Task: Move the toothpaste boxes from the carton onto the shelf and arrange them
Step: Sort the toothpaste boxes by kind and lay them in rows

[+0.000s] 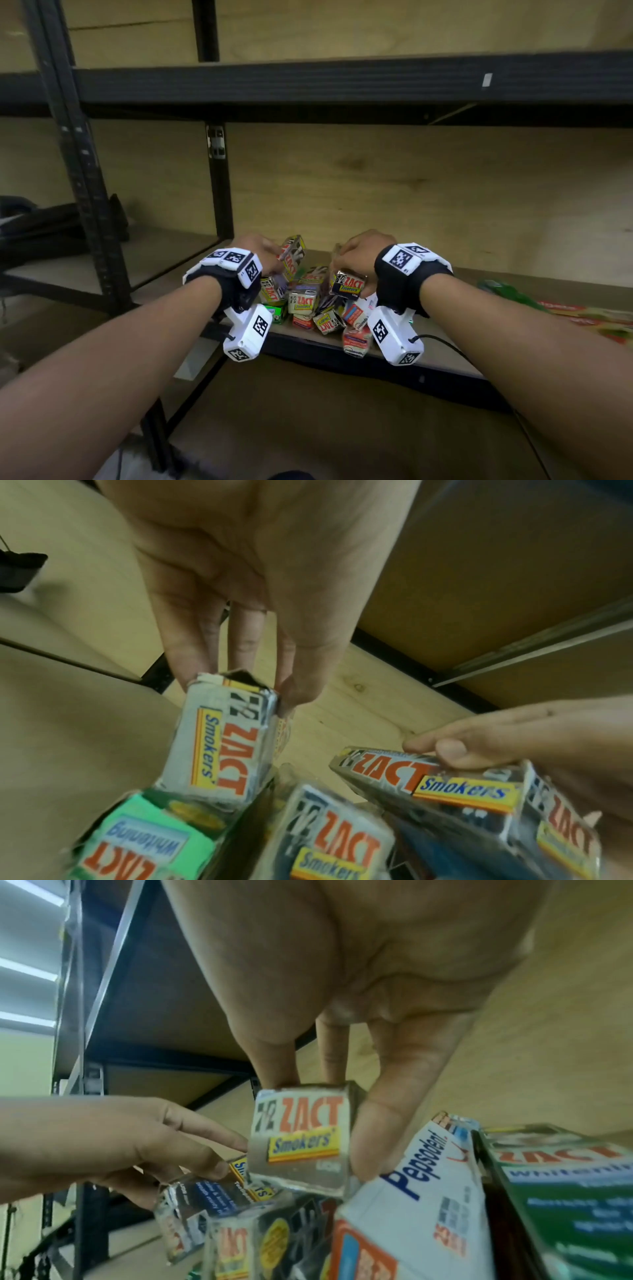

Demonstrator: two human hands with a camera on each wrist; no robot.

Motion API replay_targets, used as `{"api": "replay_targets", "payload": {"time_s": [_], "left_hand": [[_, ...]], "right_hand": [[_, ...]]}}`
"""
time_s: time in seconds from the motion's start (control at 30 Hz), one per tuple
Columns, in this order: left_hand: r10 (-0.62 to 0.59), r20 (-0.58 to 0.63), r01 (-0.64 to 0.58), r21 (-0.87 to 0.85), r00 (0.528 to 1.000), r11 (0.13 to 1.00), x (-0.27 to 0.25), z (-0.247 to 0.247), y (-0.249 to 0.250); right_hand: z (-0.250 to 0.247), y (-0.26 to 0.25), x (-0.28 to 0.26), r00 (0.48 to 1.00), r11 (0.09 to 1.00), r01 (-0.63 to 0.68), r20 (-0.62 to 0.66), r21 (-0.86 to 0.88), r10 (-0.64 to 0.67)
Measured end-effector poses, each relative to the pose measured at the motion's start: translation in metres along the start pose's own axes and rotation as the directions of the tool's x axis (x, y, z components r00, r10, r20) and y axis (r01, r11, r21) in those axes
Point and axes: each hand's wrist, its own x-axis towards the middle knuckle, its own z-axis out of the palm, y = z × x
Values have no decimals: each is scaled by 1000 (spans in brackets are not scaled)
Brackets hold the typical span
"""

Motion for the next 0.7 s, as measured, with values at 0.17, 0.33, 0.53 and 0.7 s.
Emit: {"api": "replay_targets", "payload": {"time_s": [0.17,0.33,0.53,0.7], "left_hand": [[-30,46,28,36,999,999,8,15,-11],[-2,92,3,-6,996,1000,16,22,-14],[-4,71,1,49,997,999,11,25,-6],[88,61,-91,45,994,995,-2,21,10]], "right_hand": [[14,-8,20,999,979,-36,-36,-202,29],[20,-7,29,999,960,-33,-26,-279,27],[16,-3,24,1000,966,-9,3,-257,10],[-2,2,4,1000,964,3,-12,-265,-7]]}}
